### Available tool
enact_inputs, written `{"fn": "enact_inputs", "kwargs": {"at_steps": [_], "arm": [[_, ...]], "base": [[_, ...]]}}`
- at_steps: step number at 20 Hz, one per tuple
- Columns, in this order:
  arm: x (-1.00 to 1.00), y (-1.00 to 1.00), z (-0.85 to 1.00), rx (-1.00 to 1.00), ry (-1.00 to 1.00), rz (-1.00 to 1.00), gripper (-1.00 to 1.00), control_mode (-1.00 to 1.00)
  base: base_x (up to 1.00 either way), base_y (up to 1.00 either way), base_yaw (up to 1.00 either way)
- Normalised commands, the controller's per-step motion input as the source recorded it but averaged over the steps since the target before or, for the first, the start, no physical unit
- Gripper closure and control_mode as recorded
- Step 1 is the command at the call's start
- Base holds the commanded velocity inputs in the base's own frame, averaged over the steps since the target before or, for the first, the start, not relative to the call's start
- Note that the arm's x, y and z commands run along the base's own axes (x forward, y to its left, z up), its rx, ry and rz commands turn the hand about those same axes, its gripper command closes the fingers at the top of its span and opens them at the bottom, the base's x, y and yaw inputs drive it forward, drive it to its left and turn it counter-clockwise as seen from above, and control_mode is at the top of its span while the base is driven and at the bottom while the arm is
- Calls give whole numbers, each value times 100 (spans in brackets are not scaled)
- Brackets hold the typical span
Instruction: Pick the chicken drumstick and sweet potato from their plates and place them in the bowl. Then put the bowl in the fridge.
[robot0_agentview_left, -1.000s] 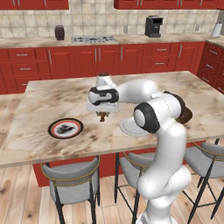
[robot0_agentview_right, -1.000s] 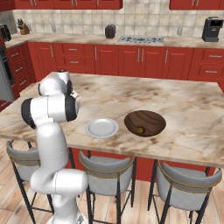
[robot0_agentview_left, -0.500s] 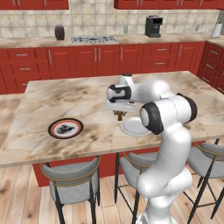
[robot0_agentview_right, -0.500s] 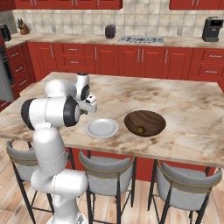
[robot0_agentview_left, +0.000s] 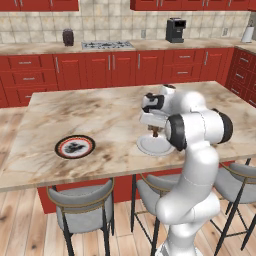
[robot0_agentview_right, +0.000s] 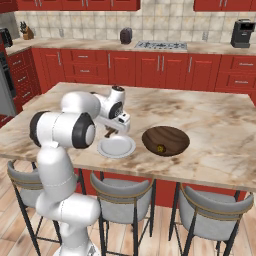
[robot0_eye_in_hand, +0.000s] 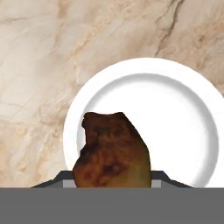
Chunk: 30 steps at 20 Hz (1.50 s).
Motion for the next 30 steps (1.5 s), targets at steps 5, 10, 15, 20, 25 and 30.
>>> {"fn": "enact_inputs", "kwargs": {"at_steps": [5,10,15,20,25,30], "arm": [[5,-78,0,1,0,0,100,-100],[1,-68,11,-1,0,4,100,-100],[0,-70,8,-5,0,2,100,-100],[12,-71,0,-1,0,0,100,-100],[15,-59,-3,0,0,0,100,-100],[17,-43,-16,-1,0,0,100,-100]], "base": [[0,0,0],[0,0,0],[0,0,0],[0,0,0],[0,0,0],[0,0,0]]}}
